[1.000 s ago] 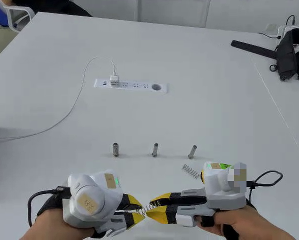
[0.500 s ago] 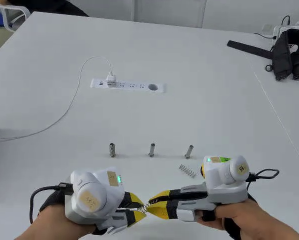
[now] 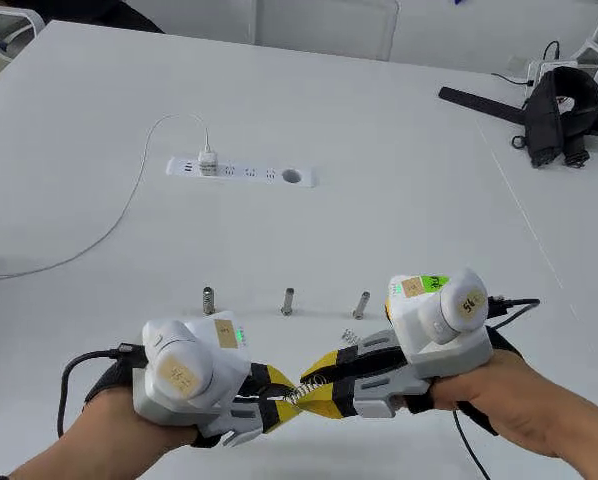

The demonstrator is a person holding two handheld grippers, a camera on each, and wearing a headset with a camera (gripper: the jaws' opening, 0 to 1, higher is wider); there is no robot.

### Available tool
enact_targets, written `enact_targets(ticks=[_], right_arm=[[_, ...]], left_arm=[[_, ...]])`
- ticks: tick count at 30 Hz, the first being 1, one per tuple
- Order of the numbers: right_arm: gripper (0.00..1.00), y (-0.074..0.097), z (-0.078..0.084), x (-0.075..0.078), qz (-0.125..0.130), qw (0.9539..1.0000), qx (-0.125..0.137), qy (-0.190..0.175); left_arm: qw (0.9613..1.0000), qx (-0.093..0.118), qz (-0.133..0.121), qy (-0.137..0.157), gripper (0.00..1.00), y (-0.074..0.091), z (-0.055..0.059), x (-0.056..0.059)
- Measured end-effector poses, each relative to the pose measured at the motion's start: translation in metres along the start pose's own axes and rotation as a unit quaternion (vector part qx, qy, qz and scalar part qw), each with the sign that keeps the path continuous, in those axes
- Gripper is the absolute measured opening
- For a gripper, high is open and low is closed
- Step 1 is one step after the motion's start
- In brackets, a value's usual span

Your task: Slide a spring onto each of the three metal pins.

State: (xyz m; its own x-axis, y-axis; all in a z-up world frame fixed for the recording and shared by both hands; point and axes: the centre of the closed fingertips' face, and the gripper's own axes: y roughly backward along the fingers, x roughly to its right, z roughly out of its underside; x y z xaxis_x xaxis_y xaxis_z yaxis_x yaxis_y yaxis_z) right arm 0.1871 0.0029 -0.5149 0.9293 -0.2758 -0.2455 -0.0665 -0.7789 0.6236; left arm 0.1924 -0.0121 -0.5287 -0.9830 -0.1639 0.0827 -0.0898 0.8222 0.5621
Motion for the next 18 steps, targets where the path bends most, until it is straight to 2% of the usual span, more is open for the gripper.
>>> enact_targets(ticks=[2,7,11,18], right_arm=[[0.19,0.0007,0.0041,-0.0009,-0.003,0.9997,-0.019,0.016],[0.19,0.005,-0.0016,0.0002,-0.004,0.9994,-0.018,0.029],[0.19,0.0061,0.0017,-0.003,-0.015,0.9966,-0.042,0.068],[0.18,0.007,0.0018,-0.005,-0.032,0.9928,-0.064,0.096]], left_arm=[[1.0,0.001,0.002,-0.005,0.09,-0.0016,-0.0025,0.0009],[0.9999,0.006,0.007,-0.008,0.09,-0.0024,-0.0058,0.0032],[0.9997,0.005,0.014,-0.02,0.09,-0.0033,-0.0082,0.0073],[0.9993,0.008,0.021,-0.029,0.09,-0.0042,-0.0103,0.0094]])
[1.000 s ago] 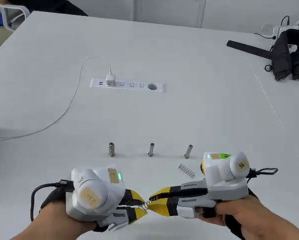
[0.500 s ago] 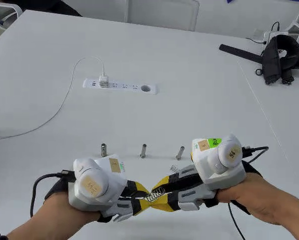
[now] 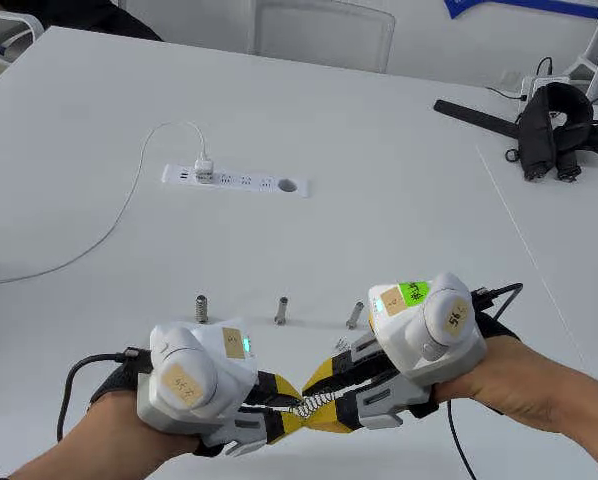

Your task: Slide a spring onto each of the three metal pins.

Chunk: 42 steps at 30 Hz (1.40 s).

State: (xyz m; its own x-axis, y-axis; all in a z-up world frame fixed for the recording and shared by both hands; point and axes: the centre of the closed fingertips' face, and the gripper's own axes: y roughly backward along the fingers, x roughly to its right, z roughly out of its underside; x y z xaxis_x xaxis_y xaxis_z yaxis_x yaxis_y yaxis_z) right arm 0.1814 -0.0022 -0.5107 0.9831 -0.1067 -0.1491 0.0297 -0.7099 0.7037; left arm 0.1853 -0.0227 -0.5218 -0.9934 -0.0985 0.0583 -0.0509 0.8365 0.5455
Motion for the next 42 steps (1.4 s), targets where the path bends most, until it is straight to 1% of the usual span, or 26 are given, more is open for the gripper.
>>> enact_targets(ticks=[6,10,16,20,29,32,34,42], right_arm=[[0.17,0.0009,-0.0019,-0.0028,-0.016,0.9995,-0.011,0.025],[0.16,0.0012,-0.0015,-0.0035,-0.024,0.9986,-0.024,0.04],[0.15,0.0012,-0.0008,-0.005,-0.035,0.998,-0.029,0.043],[0.13,0.0,0.0019,-0.0072,-0.041,0.9975,-0.035,0.047],[0.12,-0.0009,0.0011,-0.0052,-0.035,0.9976,-0.034,0.048],[0.12,-0.0003,0.0005,-0.0055,-0.034,0.9978,-0.033,0.047],[0.12,-0.0002,0.0006,-0.0058,-0.035,0.9978,-0.032,0.045],[0.12,-0.002,0.0015,-0.0065,-0.037,0.9976,-0.037,0.046]], left_arm=[[0.9999,0.004,0.006,-0.008,0.09,0.0011,-0.0027,0.0011],[0.9998,0.004,0.012,-0.014,0.09,0.0012,-0.0031,0.0029],[0.9997,0.002,0.018,-0.019,0.09,0.0013,-0.0027,0.005],[0.9996,0.003,0.021,-0.02,0.09,0.0017,-0.0023,0.0062],[0.9997,0.008,0.022,-0.01,0.1,0.0004,-0.0011,0.006],[0.9997,0.012,0.021,-0.002,0.1,-0.0005,-0.0011,0.0059],[0.9997,0.012,0.023,0.004,0.1,-0.0007,-0.0013,0.0068],[0.9996,0.013,0.022,0.011,0.11,-0.0012,0.0001,0.0071]])
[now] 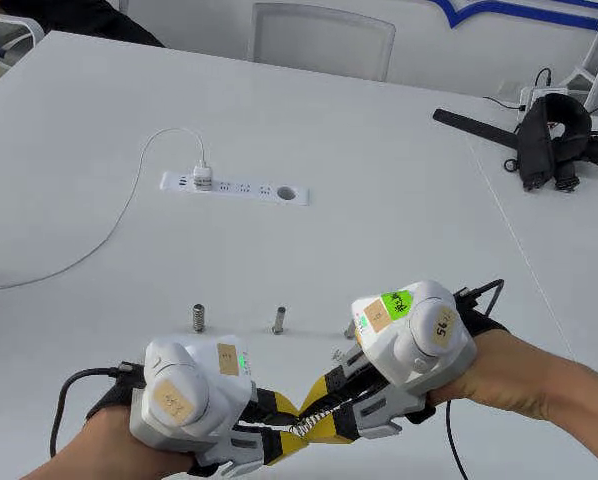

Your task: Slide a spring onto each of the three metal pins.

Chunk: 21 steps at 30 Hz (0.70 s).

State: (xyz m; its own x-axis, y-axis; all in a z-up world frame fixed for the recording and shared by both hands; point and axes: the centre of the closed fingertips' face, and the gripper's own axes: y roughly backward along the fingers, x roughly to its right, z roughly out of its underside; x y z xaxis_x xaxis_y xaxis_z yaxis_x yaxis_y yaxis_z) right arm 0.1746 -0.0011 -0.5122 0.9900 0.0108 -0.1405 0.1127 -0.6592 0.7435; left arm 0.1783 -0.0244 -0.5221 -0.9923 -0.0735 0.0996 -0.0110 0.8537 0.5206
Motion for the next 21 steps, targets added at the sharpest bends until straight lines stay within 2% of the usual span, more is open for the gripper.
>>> enact_targets(ticks=[10,21], right_arm=[[0.13,-0.0022,0.0008,-0.007,-0.02,0.9994,-0.01,0.025],[0.14,-0.0032,0.0036,-0.0067,-0.019,0.999,-0.019,0.037]], left_arm=[[0.9999,-0.002,0.01,-0.012,0.1,0.0022,0.0022,0.0045],[0.9999,-0.002,0.009,-0.012,0.09,0.0036,0.0025,0.0041]])
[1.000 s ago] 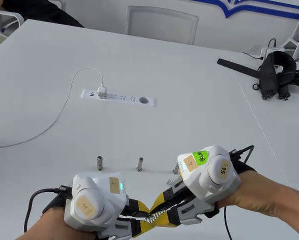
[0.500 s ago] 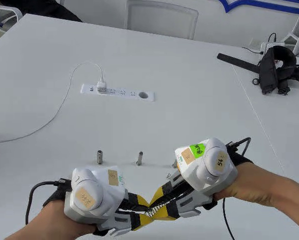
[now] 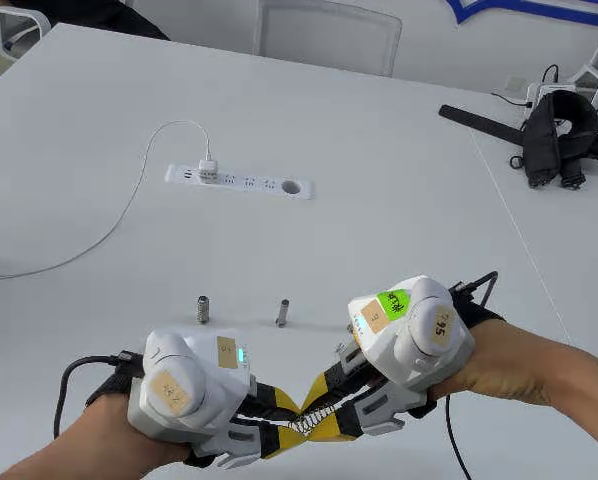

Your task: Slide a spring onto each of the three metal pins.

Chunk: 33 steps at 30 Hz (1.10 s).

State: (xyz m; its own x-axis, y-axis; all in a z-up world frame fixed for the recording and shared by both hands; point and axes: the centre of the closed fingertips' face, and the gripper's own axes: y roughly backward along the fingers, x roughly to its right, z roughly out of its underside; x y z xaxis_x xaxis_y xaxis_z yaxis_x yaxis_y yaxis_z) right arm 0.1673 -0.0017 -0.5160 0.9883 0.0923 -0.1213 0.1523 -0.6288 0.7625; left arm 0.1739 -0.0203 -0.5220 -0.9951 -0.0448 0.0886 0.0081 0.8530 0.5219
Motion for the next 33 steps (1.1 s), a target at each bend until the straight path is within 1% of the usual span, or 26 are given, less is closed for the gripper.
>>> enact_targets(ticks=[2,8,13,14,15,16,18,19,20,21,23,27,29,33], right_arm=[[0.13,0.0,-0.001,0.001,0.004,1.0,0.003,0.0],[0.12,0.0,0.001,-0.001,0.0,1.0,0.001,0.001],[0.12,0.0,0.002,0.002,0.006,1.0,0.001,-0.004],[0.12,0.0,0.002,0.003,0.007,1.0,0.001,-0.005],[0.12,0.0,0.002,0.004,0.008,0.9999,0.002,-0.006],[0.12,0.001,0.002,0.005,0.01,0.9999,0.003,-0.008],[0.12,0.003,0.002,0.009,0.017,0.9998,0.004,-0.013],[0.12,0.003,0.003,0.011,0.022,0.9994,0.002,-0.025],[0.12,0.004,0.004,0.013,0.022,0.9992,0.003,-0.034],[0.12,0.004,0.005,0.015,0.024,0.9992,0.004,-0.032],[0.12,0.004,0.008,0.019,0.032,0.9987,0.003,-0.039],[0.12,0.003,0.019,0.026,0.04,0.9976,-0.011,-0.055],[0.12,0.002,0.025,0.031,0.048,0.9969,-0.017,-0.059],[0.12,0.002,0.037,0.041,0.059,0.9947,-0.026,-0.08]], left_arm=[[1.0,0.0,0.0,0.0,0.09,0.0,-0.001,0.0],[1.0,0.002,0.003,0.007,0.1,-0.001,0.0,0.003],[0.9996,0.005,0.0,0.026,0.11,-0.002,0.001,0.0],[0.9996,0.002,-0.002,0.027,0.12,-0.003,0.003,-0.001],[0.9997,-0.006,-0.006,0.024,0.14,-0.003,0.007,-0.002],[0.9996,-0.008,-0.006,0.026,0.16,-0.004,0.009,-0.002],[0.9995,-0.006,-0.008,0.032,0.17,-0.002,0.011,-0.002],[0.9994,-0.005,-0.011,0.033,0.17,-0.002,0.012,-0.003],[0.9991,-0.004,-0.016,0.038,0.18,-0.001,0.015,-0.004],[0.9988,-0.005,-0.018,0.045,0.19,-0.001,0.017,-0.005],[0.998,-0.01,-0.029,0.056,0.23,-0.002,0.026,-0.009],[0.9957,-0.008,-0.047,0.08,0.25,0.001,0.036,-0.015],[0.9952,-0.01,-0.052,0.082,0.27,0.002,0.039,-0.018],[0.9937,-0.009,-0.066,0.09,0.27,0.006,0.043,-0.025]])
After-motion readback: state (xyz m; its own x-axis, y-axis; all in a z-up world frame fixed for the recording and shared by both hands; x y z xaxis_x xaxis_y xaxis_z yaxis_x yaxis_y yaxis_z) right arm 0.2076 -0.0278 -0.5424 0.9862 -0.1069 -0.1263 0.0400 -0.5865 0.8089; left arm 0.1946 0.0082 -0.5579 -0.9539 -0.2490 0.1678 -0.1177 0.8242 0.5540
